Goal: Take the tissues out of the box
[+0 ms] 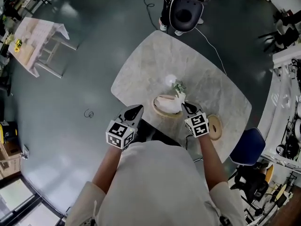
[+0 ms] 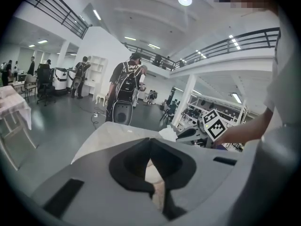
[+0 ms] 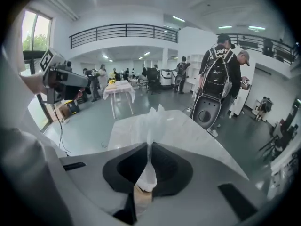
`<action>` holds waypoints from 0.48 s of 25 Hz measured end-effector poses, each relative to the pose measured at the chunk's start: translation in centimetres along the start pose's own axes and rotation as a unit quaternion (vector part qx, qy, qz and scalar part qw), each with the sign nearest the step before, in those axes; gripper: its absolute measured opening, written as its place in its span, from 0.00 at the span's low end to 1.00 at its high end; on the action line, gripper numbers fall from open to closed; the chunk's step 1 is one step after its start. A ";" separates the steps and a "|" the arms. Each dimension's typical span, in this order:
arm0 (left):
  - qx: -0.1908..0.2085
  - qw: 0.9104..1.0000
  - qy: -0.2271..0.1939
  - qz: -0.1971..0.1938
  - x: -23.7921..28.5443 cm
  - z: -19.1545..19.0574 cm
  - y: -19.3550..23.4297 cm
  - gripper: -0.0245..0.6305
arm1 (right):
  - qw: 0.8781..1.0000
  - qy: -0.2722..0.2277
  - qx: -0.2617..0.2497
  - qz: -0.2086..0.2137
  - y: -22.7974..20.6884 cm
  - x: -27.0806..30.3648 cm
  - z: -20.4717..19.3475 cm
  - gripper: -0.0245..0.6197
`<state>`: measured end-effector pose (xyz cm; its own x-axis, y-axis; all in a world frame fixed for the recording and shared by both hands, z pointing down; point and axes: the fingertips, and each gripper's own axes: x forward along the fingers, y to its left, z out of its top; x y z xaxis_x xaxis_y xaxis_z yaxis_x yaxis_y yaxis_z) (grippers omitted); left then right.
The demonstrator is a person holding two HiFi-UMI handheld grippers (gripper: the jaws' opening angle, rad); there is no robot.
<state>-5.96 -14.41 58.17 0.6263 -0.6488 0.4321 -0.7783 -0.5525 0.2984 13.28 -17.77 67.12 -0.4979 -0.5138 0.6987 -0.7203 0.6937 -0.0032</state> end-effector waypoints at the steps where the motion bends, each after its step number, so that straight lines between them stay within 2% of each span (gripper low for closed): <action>1: 0.001 1.000 0.001 -0.003 0.2 0.2 -0.2 0.05 | 1.000 -0.007 0.009 -0.004 -0.3 -0.8 0.4 0.11; 6: 0.015 1.000 -0.006 -0.018 1.3 2.0 -0.9 0.05 | 0.997 -0.054 0.046 -0.026 -1.8 -5.0 3.2 0.11; 12: 0.024 0.999 -0.019 -0.042 2.4 4.2 -2.1 0.05 | 0.988 -0.119 0.077 -0.054 -3.3 -10.0 6.2 0.11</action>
<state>-2.64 -17.06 54.99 0.6906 -0.6190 0.3740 -0.7211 -0.6288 0.2910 17.63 -18.07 55.76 -0.5002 -0.6977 0.5129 -0.8315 0.5523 -0.0597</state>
